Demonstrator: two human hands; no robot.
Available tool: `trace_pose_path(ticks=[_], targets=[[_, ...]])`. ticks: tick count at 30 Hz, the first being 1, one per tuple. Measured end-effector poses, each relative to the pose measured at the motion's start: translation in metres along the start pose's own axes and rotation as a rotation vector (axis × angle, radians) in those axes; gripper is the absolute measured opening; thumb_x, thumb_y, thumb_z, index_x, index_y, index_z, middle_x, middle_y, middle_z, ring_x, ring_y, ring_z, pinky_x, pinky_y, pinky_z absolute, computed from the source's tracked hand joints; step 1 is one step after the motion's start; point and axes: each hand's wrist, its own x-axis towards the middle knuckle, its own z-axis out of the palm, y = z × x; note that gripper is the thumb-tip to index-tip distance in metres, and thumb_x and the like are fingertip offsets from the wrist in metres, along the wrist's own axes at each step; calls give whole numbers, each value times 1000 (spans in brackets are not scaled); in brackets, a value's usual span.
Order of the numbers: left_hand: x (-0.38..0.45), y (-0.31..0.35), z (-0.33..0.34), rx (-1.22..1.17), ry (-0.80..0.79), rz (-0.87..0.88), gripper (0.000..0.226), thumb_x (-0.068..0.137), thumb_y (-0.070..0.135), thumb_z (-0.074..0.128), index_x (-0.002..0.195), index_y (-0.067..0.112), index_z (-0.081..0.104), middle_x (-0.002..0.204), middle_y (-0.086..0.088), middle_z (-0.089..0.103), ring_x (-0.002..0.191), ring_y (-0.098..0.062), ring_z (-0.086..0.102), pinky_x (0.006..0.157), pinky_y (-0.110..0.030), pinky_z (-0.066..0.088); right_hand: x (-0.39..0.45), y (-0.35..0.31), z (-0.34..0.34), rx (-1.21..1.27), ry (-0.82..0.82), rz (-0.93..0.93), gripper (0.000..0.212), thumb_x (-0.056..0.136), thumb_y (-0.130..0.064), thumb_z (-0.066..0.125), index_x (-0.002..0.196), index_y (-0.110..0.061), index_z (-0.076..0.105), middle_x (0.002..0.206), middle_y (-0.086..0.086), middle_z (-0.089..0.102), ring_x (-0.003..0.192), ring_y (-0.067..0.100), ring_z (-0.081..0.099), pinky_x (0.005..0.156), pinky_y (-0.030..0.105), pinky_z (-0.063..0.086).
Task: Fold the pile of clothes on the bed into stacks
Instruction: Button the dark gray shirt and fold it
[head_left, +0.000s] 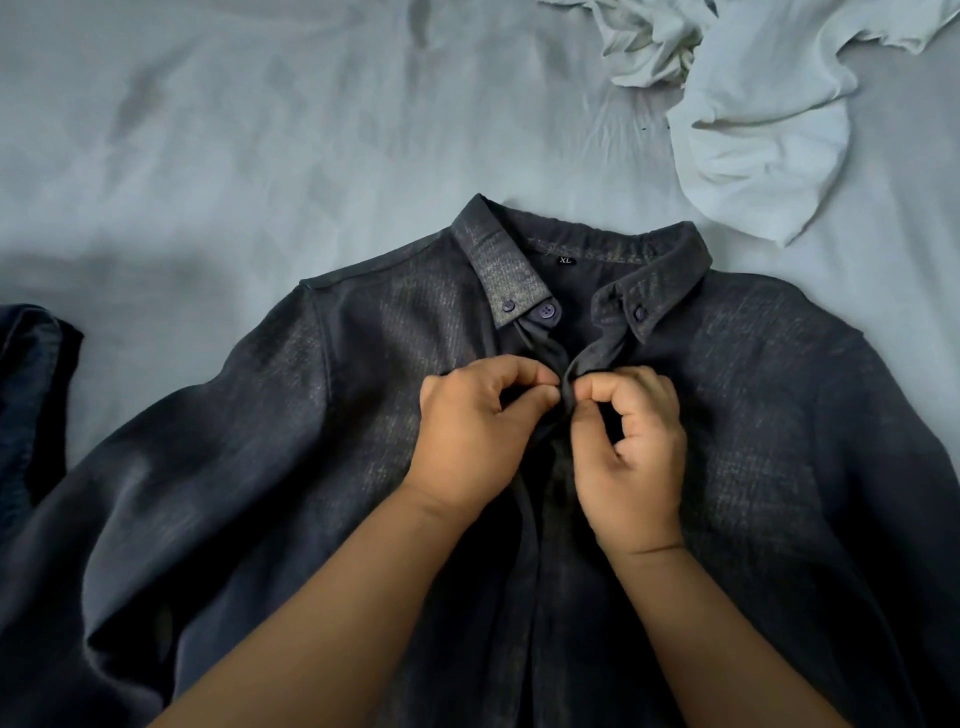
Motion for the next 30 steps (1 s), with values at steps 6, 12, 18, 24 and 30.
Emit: trace_pose_path(ticks=[6,12,18,24,30], targets=[[2,-2,-5,-89,-6,-4,20,81,12,69,73,30,69,68,17,68,66,10,59,69,-6,42,0,0,2,-34,-12,-11,15,77,-26,60,78,-11,64,84,-11,53,85,11,47,79,31,42],[1,-3,-4,-93,-13,-17,12,78,18,73,69,24,67,65,10,67,60,3,57,68,-15,44,-2,1,7,-122,1,-37,18,74,-27,60,71,-10,61,77,-2,56,81,13,45,73,36,41],[5,2,-1,-143,42,-106,18,82,13,69,69,25,67,60,13,64,56,7,54,60,-9,42,-2,0,7,-128,5,-29,16,76,-28,61,74,-12,61,79,-5,53,82,12,43,75,31,38],[9,3,8,-237,90,-231,15,78,15,73,66,24,69,58,8,66,57,-7,59,68,-26,49,-2,3,7,-127,-3,-18,14,77,-26,59,76,-12,58,81,0,53,83,16,43,74,35,39],[14,8,10,-338,72,-315,19,64,23,71,79,26,59,62,6,69,71,-18,61,95,-50,46,-2,2,5,-86,20,-27,15,80,-25,59,78,-10,59,82,-1,53,83,15,44,76,32,38]])
